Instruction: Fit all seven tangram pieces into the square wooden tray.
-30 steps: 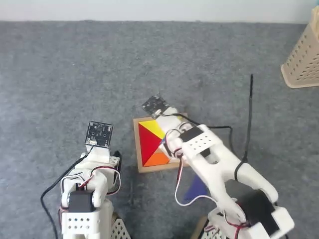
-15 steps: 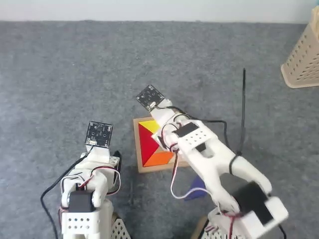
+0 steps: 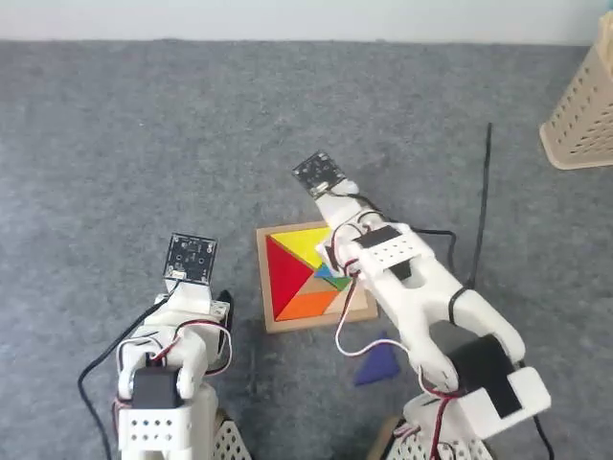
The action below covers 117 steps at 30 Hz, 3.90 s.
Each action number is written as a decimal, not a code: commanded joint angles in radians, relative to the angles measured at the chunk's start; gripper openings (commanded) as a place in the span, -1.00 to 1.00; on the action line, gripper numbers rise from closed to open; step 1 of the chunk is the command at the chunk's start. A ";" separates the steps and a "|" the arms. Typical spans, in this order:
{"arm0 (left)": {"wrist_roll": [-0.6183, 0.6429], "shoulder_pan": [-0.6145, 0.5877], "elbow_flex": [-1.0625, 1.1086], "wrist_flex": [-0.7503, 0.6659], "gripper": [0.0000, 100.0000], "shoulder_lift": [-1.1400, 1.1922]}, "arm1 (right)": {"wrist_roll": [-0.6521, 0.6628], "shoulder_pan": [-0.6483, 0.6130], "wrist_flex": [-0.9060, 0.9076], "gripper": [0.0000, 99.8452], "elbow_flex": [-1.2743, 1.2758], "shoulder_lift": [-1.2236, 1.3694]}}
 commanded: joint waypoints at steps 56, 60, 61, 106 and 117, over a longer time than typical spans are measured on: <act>0.008 0.000 -0.004 0.005 -0.73 -0.015 | 0.083 -0.131 0.119 -0.99 0.255 -0.518; 0.008 0.000 -0.004 0.005 -0.73 -0.015 | 0.107 -0.177 0.120 -0.99 0.253 -0.473; 0.008 0.000 -0.004 0.005 -0.73 -0.015 | 0.107 -0.176 0.116 -0.99 0.249 -0.456; 0.008 0.000 -0.004 0.005 -0.73 -0.015 | 0.103 -0.077 0.041 -0.99 0.020 -0.131; 0.008 0.000 -0.004 0.005 -0.73 -0.015 | 0.100 -0.061 0.005 -0.99 -0.077 -0.047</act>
